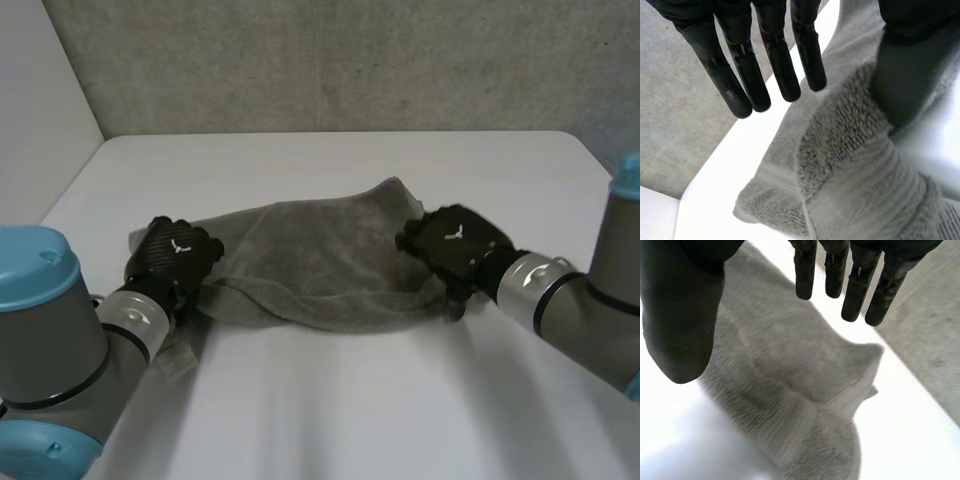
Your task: Fold the towel.
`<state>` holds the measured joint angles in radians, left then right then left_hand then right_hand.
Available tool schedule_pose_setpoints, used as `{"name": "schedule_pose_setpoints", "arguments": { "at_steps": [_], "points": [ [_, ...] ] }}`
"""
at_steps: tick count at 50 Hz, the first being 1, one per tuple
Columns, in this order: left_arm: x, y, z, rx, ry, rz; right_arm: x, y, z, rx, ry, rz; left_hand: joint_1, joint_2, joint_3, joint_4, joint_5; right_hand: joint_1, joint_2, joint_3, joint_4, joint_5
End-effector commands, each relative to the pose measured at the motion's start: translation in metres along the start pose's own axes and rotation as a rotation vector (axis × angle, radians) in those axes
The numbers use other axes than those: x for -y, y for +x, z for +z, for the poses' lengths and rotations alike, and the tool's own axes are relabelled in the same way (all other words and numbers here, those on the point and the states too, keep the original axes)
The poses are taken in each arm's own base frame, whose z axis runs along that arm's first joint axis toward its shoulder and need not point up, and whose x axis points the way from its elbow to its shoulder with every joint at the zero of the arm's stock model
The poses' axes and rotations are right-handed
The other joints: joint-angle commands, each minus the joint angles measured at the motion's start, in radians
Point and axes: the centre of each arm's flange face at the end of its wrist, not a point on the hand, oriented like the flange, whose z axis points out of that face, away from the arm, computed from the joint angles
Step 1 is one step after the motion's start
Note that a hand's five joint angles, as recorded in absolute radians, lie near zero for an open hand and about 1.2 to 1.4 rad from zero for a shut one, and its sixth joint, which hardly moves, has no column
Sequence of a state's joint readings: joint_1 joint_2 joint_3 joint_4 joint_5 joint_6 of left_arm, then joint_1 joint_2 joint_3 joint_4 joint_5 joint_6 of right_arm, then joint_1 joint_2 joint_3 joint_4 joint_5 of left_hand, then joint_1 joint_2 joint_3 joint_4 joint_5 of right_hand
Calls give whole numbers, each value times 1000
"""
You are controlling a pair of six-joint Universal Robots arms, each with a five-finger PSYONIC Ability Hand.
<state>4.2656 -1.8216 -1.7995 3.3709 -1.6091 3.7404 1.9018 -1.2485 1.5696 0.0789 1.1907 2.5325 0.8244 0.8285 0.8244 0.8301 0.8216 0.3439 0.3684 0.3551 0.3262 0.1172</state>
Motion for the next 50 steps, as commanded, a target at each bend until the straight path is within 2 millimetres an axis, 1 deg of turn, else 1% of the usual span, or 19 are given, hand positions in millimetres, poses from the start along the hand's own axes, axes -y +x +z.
{"name": "schedule_pose_setpoints", "arguments": {
  "at_steps": [1, 7, 10, 13, 15, 17, 20, 22, 25, 27, 33, 35, 36, 38, 39, 40, 44, 49, 50],
  "points": [
    [7, -8, -7, 11, 8, -5, 14, 15, -6, -52, 43, 26, -194, -198, -194, -200, -366, -89, -113, -100, -71, -36],
    [8, -14, -8, 14, 0, -10, 16, 35, 2, -96, 54, 19, -203, -207, -203, -208, -375, -53, -78, -65, -36, -1],
    [9, -24, -5, 38, -5, -19, 3, 43, 23, -82, 0, 45, -203, -207, -203, -208, -374, -36, -60, -47, -18, 16],
    [9, -28, -3, 48, -5, -24, -1, 46, 28, -67, -30, 61, -206, -210, -206, -211, -377, -27, -51, -38, -9, 25],
    [10, -40, 2, 76, -4, -32, -9, 51, 38, -30, -100, 95, -212, -216, -212, -217, -383, -12, -37, -24, 5, 40],
    [10, -44, 4, 73, -5, -38, -12, 50, 43, -9, -126, 106, -212, -216, -212, -217, -383, -9, -34, -21, 8, 43],
    [7, -53, 10, 50, -12, -75, -17, 54, 54, 12, -158, 127, -212, -216, -212, -217, -383, 5, -19, -6, 23, 57],
    [3, -61, 13, 5, -35, -158, -23, 57, 62, 23, -181, 142, -212, -216, -212, -217, -383, 11, -13, 0, 29, 63],
    [-1, -64, 16, -24, -61, -211, -27, 57, 67, 28, -192, 146, -212, -216, -212, -217, -383, 29, 4, 18, 46, 81],
    [-12, -62, 21, -108, -127, -317, -34, 55, 72, 49, -218, 158, -206, -210, -206, -211, -377, 99, 74, 88, 117, 151],
    [-25, -54, 24, -219, -224, -414, -42, 49, 74, 82, -259, 177, -176, -180, -176, -182, -348, 287, 263, 276, 305, 339],
    [-36, -52, 24, -254, -289, -444, -45, 46, 73, 97, -269, 184, -153, -157, -153, -159, -325, 599, 575, 588, 617, 652],
    [-36, -52, 24, -254, -290, -444, -45, 46, 73, 97, -269, 184, -153, -157, -153, -159, -325, 601, 577, 590, 619, 653],
    [-42, -50, 23, -265, -324, -458, -47, 41, 70, 113, -279, 193, -138, -142, -138, -144, -310, 923, 898, 912, 941, 975],
    [-42, -50, 23, -265, -325, -458, -47, 41, 70, 113, -279, 193, -138, -142, -138, -144, -310, 924, 900, 913, 942, 976],
    [-44, -49, 22, -268, -332, -461, -50, 39, 69, 119, -288, 200, -138, -142, -138, -144, -310, 1020, 996, 1009, 1038, 1072],
    [-45, -47, 20, -269, -340, -460, -53, 35, 64, 124, -298, 207, -147, -151, -147, -153, -319, 1052, 1028, 1041, 1070, 1105],
    [-47, -49, 17, -250, -345, -458, -52, 48, 41, 47, -252, 213, -159, -163, -159, -164, -330, 1052, 1028, 1041, 1070, 1105],
    [-47, -49, 17, -250, -345, -458, -52, 48, 41, 47, -252, 213, -159, -163, -159, -164, -330, 1052, 1028, 1041, 1070, 1105]
  ]
}}
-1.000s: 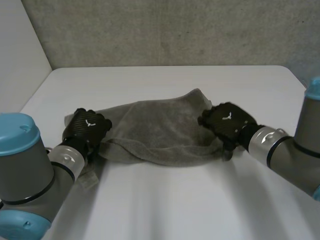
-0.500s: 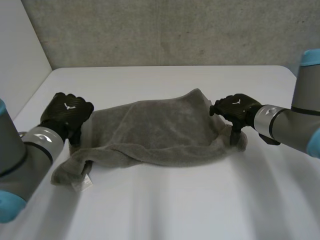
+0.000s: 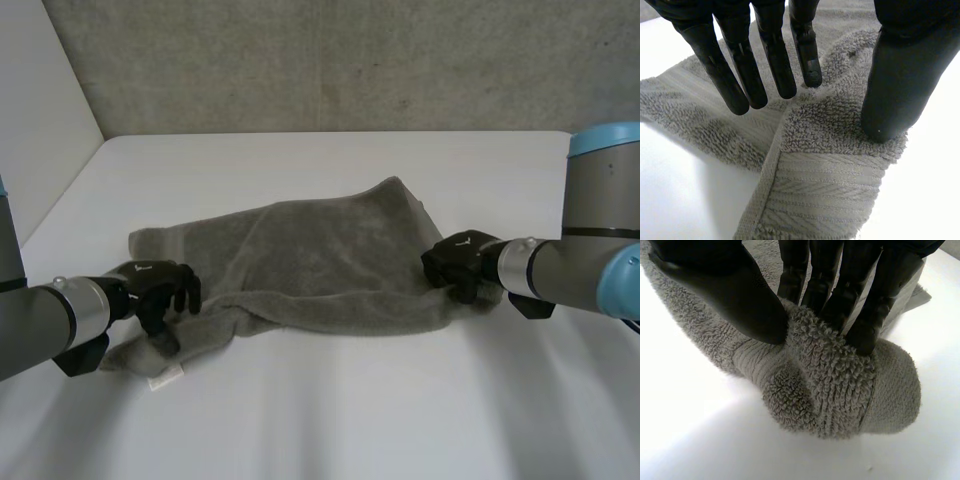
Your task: Fold the towel.
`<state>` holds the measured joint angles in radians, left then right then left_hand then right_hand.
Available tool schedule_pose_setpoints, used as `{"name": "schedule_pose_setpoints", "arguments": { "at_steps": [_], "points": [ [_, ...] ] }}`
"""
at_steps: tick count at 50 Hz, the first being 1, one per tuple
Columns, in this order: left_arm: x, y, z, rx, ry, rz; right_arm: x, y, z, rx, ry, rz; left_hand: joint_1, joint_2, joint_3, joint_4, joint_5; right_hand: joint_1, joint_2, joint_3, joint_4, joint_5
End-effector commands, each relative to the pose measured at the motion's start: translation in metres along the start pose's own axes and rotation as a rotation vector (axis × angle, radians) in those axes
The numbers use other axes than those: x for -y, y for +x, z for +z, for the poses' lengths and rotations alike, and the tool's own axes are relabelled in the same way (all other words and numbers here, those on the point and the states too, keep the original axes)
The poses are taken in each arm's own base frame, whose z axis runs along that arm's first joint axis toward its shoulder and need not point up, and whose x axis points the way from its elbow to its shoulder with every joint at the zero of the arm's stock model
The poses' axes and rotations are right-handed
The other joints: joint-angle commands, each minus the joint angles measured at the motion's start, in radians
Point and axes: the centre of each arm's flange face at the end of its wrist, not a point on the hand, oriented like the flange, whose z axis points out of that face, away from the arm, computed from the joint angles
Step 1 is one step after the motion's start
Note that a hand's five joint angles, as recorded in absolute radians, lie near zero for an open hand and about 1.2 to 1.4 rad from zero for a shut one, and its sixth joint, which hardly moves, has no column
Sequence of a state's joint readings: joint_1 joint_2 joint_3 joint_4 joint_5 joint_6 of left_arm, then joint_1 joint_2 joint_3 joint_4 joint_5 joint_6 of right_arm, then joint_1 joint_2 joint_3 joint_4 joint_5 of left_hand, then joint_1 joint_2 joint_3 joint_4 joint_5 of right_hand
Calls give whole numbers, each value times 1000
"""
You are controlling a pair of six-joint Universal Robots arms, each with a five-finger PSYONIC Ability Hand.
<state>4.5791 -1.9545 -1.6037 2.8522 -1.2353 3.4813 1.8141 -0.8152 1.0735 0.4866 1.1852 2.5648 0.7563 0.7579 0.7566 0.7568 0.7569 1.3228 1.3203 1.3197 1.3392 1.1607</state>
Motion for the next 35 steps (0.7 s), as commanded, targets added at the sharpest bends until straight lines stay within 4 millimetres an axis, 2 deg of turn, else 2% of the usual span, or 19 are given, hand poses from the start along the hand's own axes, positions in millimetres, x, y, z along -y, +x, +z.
{"name": "schedule_pose_setpoints", "arguments": {
  "at_steps": [1, 13, 15, 16, 17, 18, 20, 23, 28, 35],
  "points": [
    [-3, -3, -2, 26, -1, 1, -8, 9, -27, -69, 60, 15, -91, -92, -91, -91, -266, 73, 76, 77, 57, 61],
    [-19, 3, -4, 23, -57, -15, -22, 14, -61, -104, 129, 36, -64, -66, -65, -65, -239, 73, 76, 77, 57, 61],
    [-22, 3, -6, 30, -67, -15, -25, 15, -67, -125, 142, 36, 87, 86, 87, 87, -88, 73, 76, 77, 57, 61],
    [-22, 3, -6, 30, -67, -15, -25, 15, -67, -126, 142, 36, 88, 87, 88, 88, -87, 73, 76, 77, 57, 61],
    [-23, 3, -7, 29, -70, -10, -26, 16, -70, -136, 146, 35, 225, 223, 225, 225, 50, 73, 76, 77, 57, 61],
    [-23, 3, -7, 29, -70, -10, -26, 16, -70, -136, 146, 35, 226, 225, 226, 226, 51, 73, 76, 77, 57, 61],
    [-19, 3, -11, 36, -54, 5, -28, 15, -75, -148, 152, 36, 510, 508, 510, 509, 335, 73, 76, 77, 57, 61],
    [-15, 3, -14, 44, -36, 13, -26, 17, -80, -167, 179, 23, 625, 624, 625, 625, 450, 73, 76, 77, 57, 61],
    [-8, 4, -21, 53, -8, 24, -22, 23, -88, -217, 223, 1, 640, 638, 640, 639, 465, 73, 76, 77, 57, 61],
    [-1, 5, -31, 68, 22, 38, -14, 23, -100, -245, 256, -13, 640, 638, 640, 639, 465, 73, 76, 77, 57, 61]
  ]
}}
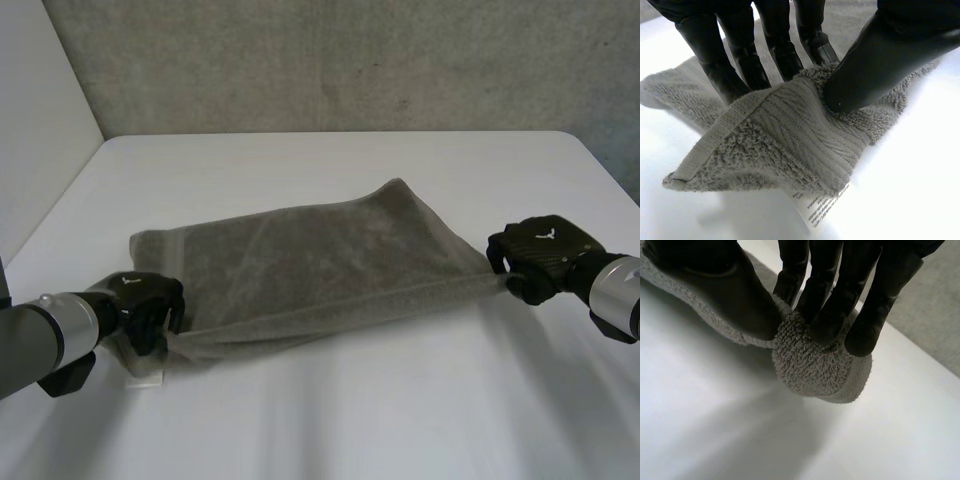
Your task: Fold the towel.
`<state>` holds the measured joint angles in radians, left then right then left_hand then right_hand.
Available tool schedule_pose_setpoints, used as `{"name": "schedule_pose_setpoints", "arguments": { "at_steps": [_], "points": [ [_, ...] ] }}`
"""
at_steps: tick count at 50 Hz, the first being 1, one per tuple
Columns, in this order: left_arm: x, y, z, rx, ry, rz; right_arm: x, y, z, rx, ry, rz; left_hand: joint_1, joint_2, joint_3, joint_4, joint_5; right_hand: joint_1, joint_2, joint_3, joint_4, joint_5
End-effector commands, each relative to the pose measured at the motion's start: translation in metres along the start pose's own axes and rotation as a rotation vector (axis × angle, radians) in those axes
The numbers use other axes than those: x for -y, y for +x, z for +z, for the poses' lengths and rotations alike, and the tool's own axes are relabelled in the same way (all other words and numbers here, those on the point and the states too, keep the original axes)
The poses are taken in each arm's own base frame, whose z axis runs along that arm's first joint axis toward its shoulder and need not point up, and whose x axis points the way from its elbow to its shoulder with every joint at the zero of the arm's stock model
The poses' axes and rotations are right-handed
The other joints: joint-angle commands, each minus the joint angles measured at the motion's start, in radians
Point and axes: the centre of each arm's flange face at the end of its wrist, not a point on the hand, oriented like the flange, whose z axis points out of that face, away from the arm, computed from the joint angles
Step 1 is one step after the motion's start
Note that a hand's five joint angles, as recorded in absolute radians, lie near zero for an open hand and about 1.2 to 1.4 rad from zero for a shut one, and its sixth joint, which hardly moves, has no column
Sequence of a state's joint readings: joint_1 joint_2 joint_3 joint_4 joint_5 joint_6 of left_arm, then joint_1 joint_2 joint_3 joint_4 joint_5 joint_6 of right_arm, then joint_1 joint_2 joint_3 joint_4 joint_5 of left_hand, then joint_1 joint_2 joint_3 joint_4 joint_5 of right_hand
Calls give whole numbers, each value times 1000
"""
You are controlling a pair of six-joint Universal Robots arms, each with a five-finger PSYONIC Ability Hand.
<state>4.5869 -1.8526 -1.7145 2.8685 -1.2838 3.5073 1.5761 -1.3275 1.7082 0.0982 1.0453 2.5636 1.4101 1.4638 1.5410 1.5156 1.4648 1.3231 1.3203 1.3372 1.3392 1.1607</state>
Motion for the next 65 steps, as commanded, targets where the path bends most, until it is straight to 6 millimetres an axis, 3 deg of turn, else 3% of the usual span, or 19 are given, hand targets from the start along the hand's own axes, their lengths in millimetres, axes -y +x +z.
{"name": "schedule_pose_setpoints", "arguments": {
  "at_steps": [1, 8, 13, 18, 22, 25, 30, 33, 35, 42, 45, 47, 48, 49, 50, 53, 55, 61, 65],
  "points": [
    [10, 0, -14, 23, 47, 18, 15, 6, -13, -48, 54, -25, -14, -68, -145, -119, -243, 73, 76, 59, 57, 61],
    [35, -1, -40, 72, 172, 66, 41, 17, -35, -122, 130, -72, -14, -68, -145, -119, -243, 73, 76, 59, 57, 61],
    [77, -13, -82, 185, 394, 121, 89, 23, -71, -223, 292, -144, -14, -68, -145, -119, -243, 73, 76, 59, 57, 61],
    [109, -19, -115, 287, 620, 181, 118, 29, -90, -262, 386, -155, -14, -68, -145, -119, -243, 73, 76, 59, 57, 61],
    [119, -21, -121, 320, 697, 209, 129, 32, -96, -264, 393, -156, -14, -68, -145, -119, -243, 73, 76, 59, 57, 61],
    [119, -24, -112, 317, 691, 207, 126, 35, -92, -231, 345, -122, -14, -68, -145, -119, -243, 73, 76, 59, 57, 61],
    [107, -25, -52, 218, 547, 177, 99, 35, -47, -114, 155, -124, -14, -68, -145, -119, -243, 73, 76, 59, 57, 61],
    [106, -23, -36, 196, 517, 174, 96, 31, -37, -81, 115, -158, -14, -68, -145, -119, -243, 73, 76, 59, 57, 61],
    [107, -26, -3, 202, 458, 162, 92, 29, -15, -68, 55, -203, -14, -68, -145, -119, -243, 73, 76, 59, 57, 61],
    [141, -39, 44, 290, 490, 241, 103, 37, 38, -180, 57, -304, -14, -68, -145, -119, -243, 73, 76, 59, 57, 61],
    [153, -37, 44, 303, 533, 263, 112, 40, 47, -230, 109, -327, -14, -68, -145, -119, -243, 73, 76, 59, 57, 61],
    [183, -37, 34, 358, 681, 263, 143, 47, 55, -377, 298, -350, -14, -68, -145, -119, -243, 73, 76, 59, 57, 61],
    [184, -37, 34, 358, 681, 263, 143, 47, 55, -378, 299, -350, -14, -68, -145, -119, -243, 73, 76, 59, 57, 61],
    [201, -37, 25, 391, 788, 252, 155, 54, 58, -460, 404, -350, -14, -68, -145, -119, -243, 73, 76, 59, 57, 61],
    [219, -38, 10, 427, 904, 232, 169, 58, 52, -536, 508, -348, -14, -68, -145, -119, -243, 73, 76, 59, 57, 61],
    [233, -41, -5, 456, 999, 211, 184, 62, 40, -603, 600, -352, -14, -68, -145, -119, -243, 73, 76, 59, 57, 61],
    [243, -44, -17, 473, 1079, 186, 204, 64, 12, -655, 682, -352, -14, -68, -145, -119, -243, 73, 76, 59, 57, 61],
    [235, -43, -10, 454, 1038, 179, 184, 59, 22, -587, 565, -332, -14, -68, -145, -119, -243, 73, 76, 59, 57, 61],
    [208, -41, 9, 427, 937, 180, 159, 42, 30, -472, 447, -315, -14, -68, -145, -119, -243, 73, 76, 59, 57, 61]
  ]
}}
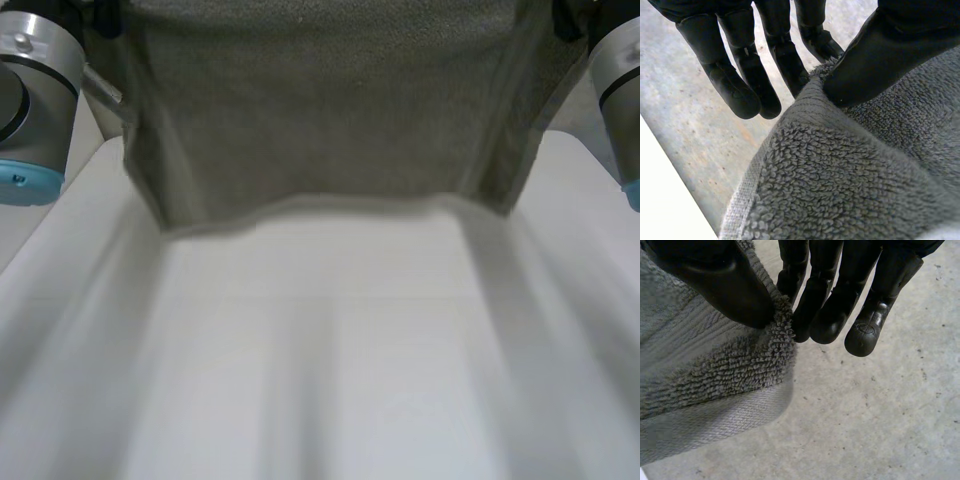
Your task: Fold the towel.
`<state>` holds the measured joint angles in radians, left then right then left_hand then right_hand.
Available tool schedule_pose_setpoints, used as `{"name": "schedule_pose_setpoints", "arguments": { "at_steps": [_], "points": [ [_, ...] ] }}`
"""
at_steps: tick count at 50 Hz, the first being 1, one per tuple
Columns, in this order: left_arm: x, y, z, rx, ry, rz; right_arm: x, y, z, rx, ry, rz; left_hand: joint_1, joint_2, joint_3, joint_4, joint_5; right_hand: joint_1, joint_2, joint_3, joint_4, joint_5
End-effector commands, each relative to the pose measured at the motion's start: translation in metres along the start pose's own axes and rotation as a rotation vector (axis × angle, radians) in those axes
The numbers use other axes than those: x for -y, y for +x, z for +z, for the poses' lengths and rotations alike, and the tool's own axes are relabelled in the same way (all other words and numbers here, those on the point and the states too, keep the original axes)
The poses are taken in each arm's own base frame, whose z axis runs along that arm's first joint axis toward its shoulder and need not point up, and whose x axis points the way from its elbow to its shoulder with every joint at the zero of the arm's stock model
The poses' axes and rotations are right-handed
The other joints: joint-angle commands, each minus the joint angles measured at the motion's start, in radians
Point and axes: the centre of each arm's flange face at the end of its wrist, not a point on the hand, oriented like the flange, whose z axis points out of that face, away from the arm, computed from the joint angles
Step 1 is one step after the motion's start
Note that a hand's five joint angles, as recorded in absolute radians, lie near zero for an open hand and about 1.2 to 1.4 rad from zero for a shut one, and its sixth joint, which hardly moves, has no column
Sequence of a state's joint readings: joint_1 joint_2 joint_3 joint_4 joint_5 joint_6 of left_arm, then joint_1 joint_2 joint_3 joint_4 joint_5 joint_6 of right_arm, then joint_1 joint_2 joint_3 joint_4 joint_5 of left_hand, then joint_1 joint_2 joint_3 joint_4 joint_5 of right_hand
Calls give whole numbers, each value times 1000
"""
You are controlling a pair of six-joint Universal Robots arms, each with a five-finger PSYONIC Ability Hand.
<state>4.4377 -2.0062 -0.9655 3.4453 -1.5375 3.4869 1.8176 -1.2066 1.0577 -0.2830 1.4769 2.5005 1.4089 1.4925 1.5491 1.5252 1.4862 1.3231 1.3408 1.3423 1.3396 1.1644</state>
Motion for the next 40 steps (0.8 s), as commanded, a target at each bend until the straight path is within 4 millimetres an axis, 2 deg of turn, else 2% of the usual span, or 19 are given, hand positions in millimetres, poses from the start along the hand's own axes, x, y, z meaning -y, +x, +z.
{"name": "schedule_pose_setpoints", "arguments": {
  "at_steps": [1, 2, 4, 5, 6, 7, 9, 10, 12, 13, 14, 15, 17, 18, 20, 26, 31, 37, 40],
  "points": [
    [-44, 15, -29, -69, -157, -3, -26, -30, -34, 218, -187, 31, -13, -96, -153, -129, -264, 73, 55, 54, 57, 57],
    [-44, 15, -29, -69, -157, -3, -26, -31, -34, 218, -187, 31, -13, -96, -153, -129, -264, 73, 55, 54, 57, 57],
    [-70, 31, -56, -165, -250, -17, -41, -46, -55, 328, -260, 51, -13, -96, -153, -129, -264, 73, 55, 54, 57, 57],
    [-70, 31, -57, -166, -251, -17, -41, -46, -55, 329, -261, 51, -13, -96, -153, -129, -264, 73, 55, 54, 57, 57],
    [-82, 39, -72, -227, -296, -28, -48, -53, -68, 387, -298, 65, -13, -96, -153, -129, -264, 73, 55, 54, 57, 57],
    [-82, 39, -72, -227, -296, -28, -48, -53, -68, 388, -299, 65, -13, -96, -153, -129, -264, 73, 55, 54, 57, 57],
    [-100, 48, -105, -337, -373, -44, -55, -68, -98, 508, -363, 85, -13, -96, -153, -129, -264, 73, 55, 54, 57, 57],
    [-100, 48, -105, -337, -374, -44, -55, -68, -98, 508, -363, 85, -13, -96, -153, -129, -264, 73, 55, 54, 57, 57],
    [-121, 51, -139, -423, -453, -1, -71, -78, -126, 600, -426, 65, -13, -96, -153, -129, -264, 73, 55, 54, 57, 57],
    [-121, 51, -139, -423, -453, -1, -71, -78, -127, 600, -426, 65, -13, -96, -153, -129, -264, 73, 55, 54, 57, 57],
    [-130, 52, -154, -460, -481, 42, -84, -79, -139, 630, -464, 43, -13, -96, -153, -129, -264, 73, 55, 54, 57, 57],
    [-130, 52, -154, -461, -481, 42, -84, -80, -140, 630, -464, 43, -13, -96, -153, -129, -264, 73, 55, 54, 57, 57],
    [-145, 55, -181, -526, -516, 148, -104, -81, -160, 671, -527, -3, -13, -96, -153, -129, -264, 73, 55, 54, 57, 57],
    [-145, 55, -181, -527, -516, 148, -104, -81, -160, 671, -527, -3, -13, -96, -153, -129, -264, 73, 55, 54, 57, 57],
    [-151, 58, -196, -570, -528, 240, -112, -84, -173, 693, -558, -21, -13, -96, -153, -129, -264, 73, 55, 54, 57, 57],
    [-155, 55, -202, -589, -547, 294, -118, -81, -176, 681, -586, -10, -13, -96, -153, -129, -264, 73, 55, 54, 57, 57],
    [-150, 53, -204, -586, -551, 290, -123, -71, -173, 647, -608, -1, -159, -243, -299, -275, -411, 73, 55, 54, 57, 57],
    [-136, 47, -202, -568, -533, 299, -110, -61, -173, 615, -587, -4, -141, -225, -282, -258, -393, 73, 55, 54, 57, 57],
    [-126, 40, -201, -554, -531, 304, -99, -50, -173, 585, -567, -18, -77, -160, -217, -193, -329, 73, 55, 54, 57, 57]
  ]
}}
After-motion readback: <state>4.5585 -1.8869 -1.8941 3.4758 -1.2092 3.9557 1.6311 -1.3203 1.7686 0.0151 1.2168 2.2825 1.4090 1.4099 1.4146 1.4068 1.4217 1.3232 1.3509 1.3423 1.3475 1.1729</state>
